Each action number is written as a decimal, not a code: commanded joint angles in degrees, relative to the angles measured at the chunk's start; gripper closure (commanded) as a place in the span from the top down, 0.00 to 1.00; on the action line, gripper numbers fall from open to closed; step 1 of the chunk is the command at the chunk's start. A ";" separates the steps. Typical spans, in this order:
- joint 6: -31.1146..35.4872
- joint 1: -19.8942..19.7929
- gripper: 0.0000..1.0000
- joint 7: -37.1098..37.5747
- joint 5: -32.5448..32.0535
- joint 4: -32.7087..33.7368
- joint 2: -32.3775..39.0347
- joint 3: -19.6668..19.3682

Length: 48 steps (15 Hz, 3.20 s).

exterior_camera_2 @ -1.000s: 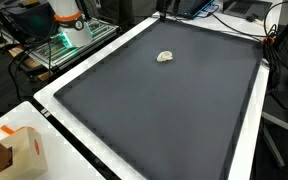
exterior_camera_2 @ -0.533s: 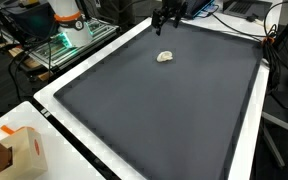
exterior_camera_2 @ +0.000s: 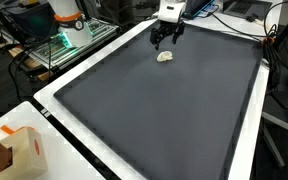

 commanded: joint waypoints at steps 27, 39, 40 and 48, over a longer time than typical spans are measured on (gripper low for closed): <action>5.65 5.92 0.04 11.31 -5.87 0.87 5.89 -5.68; 4.37 5.18 0.86 9.69 -4.46 0.28 4.49 -4.85; 4.21 5.19 0.93 9.74 -4.46 0.12 4.06 -4.85; -0.41 2.84 1.00 4.64 -0.94 -1.32 -2.31 -3.02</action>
